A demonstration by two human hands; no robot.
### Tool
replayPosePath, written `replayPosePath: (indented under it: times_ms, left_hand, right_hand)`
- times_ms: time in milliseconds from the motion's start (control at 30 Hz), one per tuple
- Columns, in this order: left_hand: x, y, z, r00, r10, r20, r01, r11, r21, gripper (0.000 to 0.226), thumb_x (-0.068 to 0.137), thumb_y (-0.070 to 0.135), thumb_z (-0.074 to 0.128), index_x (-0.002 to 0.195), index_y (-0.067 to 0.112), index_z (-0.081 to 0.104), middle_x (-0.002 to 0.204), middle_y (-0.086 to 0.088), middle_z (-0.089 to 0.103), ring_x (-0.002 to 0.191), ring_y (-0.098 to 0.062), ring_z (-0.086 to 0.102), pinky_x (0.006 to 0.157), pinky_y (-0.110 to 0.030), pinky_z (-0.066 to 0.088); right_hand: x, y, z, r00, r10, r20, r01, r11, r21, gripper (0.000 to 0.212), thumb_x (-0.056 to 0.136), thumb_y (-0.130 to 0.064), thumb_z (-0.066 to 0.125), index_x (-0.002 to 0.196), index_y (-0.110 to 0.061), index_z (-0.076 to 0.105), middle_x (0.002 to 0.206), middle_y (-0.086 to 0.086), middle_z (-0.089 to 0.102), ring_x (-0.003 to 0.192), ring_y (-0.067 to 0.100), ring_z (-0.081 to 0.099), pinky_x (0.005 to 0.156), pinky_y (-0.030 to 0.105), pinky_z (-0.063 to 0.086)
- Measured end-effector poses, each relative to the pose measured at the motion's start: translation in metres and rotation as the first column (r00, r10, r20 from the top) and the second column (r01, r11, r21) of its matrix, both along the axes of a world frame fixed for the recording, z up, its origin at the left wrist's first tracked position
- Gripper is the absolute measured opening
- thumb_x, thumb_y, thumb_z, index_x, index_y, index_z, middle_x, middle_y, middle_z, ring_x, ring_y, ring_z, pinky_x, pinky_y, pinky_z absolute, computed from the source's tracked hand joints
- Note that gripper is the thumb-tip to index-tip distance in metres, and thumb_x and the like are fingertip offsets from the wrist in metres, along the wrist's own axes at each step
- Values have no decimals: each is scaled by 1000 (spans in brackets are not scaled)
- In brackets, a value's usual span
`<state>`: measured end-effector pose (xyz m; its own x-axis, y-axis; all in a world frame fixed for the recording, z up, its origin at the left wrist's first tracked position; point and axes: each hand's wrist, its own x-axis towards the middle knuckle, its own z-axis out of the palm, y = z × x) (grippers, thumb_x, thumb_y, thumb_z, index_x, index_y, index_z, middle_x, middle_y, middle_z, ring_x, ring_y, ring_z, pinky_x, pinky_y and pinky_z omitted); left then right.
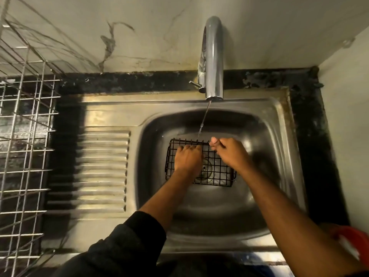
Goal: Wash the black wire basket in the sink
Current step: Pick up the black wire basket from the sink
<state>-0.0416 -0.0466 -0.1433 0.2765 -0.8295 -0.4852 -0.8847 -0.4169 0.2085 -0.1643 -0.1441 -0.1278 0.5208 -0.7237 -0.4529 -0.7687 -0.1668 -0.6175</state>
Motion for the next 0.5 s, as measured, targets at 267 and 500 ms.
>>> replayPosePath:
  times_ms: [267, 500]
  left_hand:
    - [0, 13, 15, 978, 166, -124, -190, 958, -217, 26, 105, 36, 51, 112, 16, 67, 111, -3, 72, 107, -20, 65, 103, -42, 46]
    - [-4, 14, 65, 976, 203, -78, -217, 909, -355, 26, 104, 35, 53, 106, 16, 70, 96, -2, 75, 87, -20, 69, 88, -39, 53]
  right_hand:
    - [1, 0, 25, 995, 2, 104, 6, 997, -78, 42, 97, -52, 53, 87, -17, 75, 66, -4, 68, 48, 8, 52, 48, 23, 36]
    - [7, 4, 60, 959, -78, 272, 128, 977, -172, 34, 99, -40, 56, 86, -16, 75, 81, -5, 74, 74, 14, 69, 71, 33, 55]
